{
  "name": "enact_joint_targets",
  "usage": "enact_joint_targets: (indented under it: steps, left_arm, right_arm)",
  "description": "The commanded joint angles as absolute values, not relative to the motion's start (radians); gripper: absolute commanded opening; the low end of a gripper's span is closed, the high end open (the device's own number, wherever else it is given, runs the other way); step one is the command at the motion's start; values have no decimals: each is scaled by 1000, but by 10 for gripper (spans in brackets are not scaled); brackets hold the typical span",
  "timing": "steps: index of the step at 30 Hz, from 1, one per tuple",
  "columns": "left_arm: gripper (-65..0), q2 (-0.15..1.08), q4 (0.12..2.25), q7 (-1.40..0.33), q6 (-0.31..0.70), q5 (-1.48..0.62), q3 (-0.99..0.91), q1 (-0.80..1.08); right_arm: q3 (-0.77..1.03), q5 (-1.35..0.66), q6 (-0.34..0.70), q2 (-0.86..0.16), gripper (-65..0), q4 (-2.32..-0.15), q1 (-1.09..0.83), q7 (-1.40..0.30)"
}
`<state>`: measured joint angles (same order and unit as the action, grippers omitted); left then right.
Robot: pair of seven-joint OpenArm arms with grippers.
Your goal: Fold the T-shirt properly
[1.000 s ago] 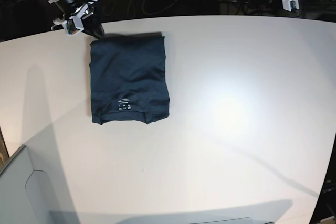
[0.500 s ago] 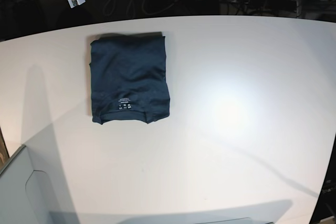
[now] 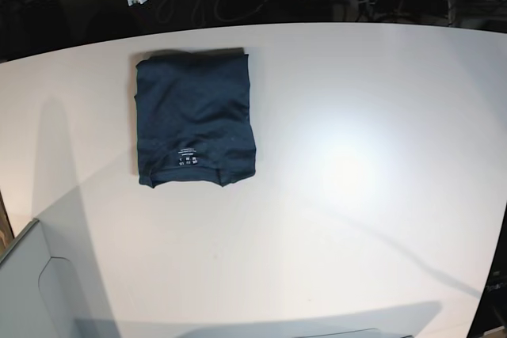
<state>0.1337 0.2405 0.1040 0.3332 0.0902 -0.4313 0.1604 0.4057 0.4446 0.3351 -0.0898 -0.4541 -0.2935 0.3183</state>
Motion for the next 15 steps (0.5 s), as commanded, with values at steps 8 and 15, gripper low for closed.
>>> enact_joint_targets:
  steps: [8, 15]
  left_arm:
    - [-650, 125, 242, 104, 338, 91, -429, 166]
    - [-650, 134, 242, 104, 338, 91, -429, 171]
  right_arm:
    - [409, 475, -294, -68, -650, -246, -188, 346]
    - [410, 475, -363, -24, -650, -242, -186, 344]
